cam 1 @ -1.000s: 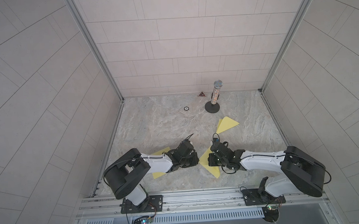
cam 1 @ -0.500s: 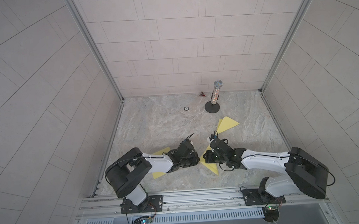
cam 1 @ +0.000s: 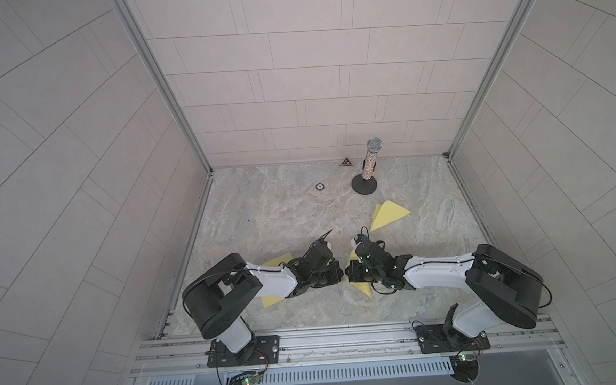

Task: Fold the square paper diagonally
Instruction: Fold the paper at the center of the board.

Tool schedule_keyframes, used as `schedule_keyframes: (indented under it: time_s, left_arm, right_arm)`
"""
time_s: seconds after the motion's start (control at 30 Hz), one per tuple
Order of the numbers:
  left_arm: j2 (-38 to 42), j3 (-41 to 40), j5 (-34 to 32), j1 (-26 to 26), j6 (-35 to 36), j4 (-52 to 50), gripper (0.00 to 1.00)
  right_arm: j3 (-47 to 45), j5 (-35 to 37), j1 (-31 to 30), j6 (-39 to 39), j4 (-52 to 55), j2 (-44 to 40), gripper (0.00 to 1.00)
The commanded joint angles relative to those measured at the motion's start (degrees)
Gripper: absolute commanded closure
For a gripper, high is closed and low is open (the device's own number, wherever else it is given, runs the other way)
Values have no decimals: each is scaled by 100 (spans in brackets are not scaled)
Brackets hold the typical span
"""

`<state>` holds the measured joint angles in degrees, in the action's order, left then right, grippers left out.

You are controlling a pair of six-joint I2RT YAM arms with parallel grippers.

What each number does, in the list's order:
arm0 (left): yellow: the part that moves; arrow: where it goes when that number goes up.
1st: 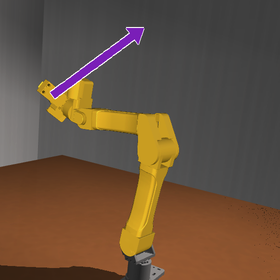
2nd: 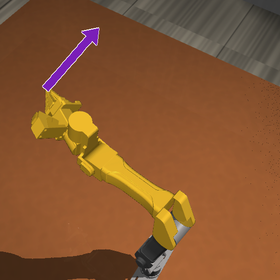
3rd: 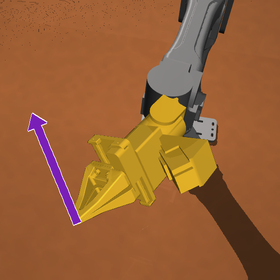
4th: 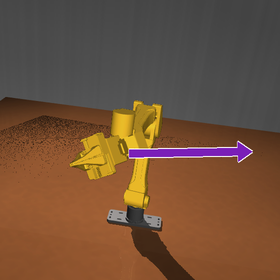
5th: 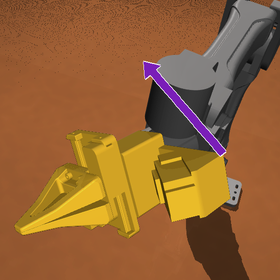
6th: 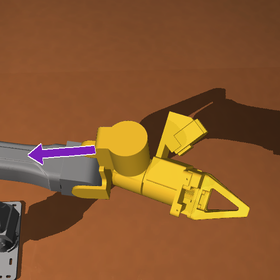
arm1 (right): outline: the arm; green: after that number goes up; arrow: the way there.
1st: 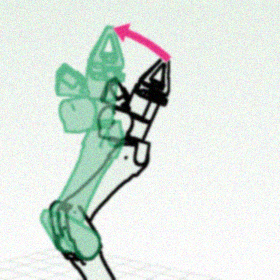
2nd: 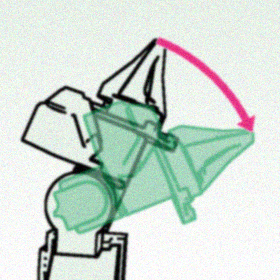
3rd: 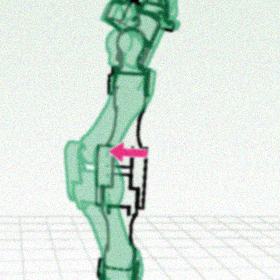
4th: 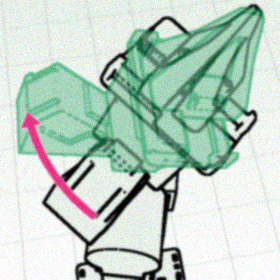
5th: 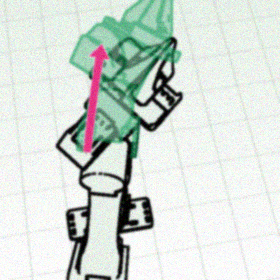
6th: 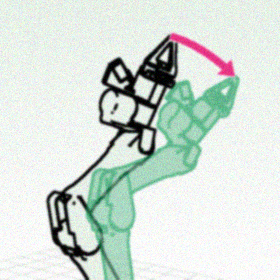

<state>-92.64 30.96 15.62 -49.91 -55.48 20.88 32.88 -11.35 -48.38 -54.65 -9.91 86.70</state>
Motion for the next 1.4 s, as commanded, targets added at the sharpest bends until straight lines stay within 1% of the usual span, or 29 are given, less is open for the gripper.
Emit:
schedule_keyframes:
  time_s: [0.0,0.43,1.37]
  left_arm:
    - [-220,-204,-190,16,29,-502,100]
    - [-248,-200,-191,20,29,-498,100]
    - [-238,-213,-208,17,2,-476,100]
  right_arm:
    - [-52,124,-36,74,-58,15,100]
    - [-75,256,-5,181,-103,112,100]
    - [-342,274,9,27,-325,259,100]
